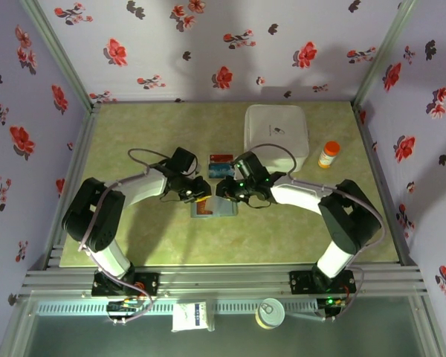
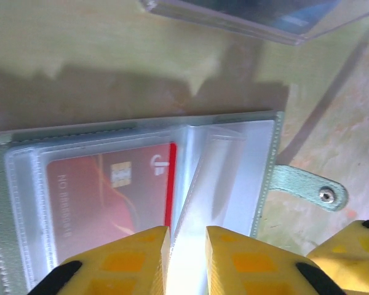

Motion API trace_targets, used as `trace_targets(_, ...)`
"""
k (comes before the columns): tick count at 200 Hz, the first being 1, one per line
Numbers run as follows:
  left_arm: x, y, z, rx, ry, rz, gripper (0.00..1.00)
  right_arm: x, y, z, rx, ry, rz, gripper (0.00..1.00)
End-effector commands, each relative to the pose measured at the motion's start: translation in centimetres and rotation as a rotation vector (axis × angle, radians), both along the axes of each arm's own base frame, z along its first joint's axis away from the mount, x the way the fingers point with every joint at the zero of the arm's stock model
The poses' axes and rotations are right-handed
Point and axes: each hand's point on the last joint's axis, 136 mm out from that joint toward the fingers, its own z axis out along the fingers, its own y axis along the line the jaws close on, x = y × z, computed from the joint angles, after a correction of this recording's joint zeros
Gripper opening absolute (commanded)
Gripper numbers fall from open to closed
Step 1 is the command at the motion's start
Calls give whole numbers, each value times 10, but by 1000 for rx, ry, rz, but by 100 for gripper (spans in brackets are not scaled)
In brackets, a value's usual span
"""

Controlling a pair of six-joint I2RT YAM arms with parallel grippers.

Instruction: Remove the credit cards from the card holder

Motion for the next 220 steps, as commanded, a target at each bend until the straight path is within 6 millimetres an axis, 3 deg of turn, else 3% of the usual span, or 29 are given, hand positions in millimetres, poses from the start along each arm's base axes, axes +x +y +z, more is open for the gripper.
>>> trace_targets(1, -2, -14, 9, -27, 15, -25, 24, 0, -19, 0, -57, -22, -28, 22)
trace_targets(49, -2, -37, 13, -43, 13, -68, 28, -2, -35, 2, -91, -39, -57, 22)
trace_targets(105, -3, -66, 4, -49, 27, -120, 35, -4, -53, 13, -137, -75, -84, 24)
trace_targets(183, -3, -77, -31, -31, 71, -135, 37, -11, -72, 20, -169, -96, -118, 26)
trace_targets(220, -3, -77, -29, -39, 67, -131, 37, -11, -69, 21, -155, -91, -116, 26)
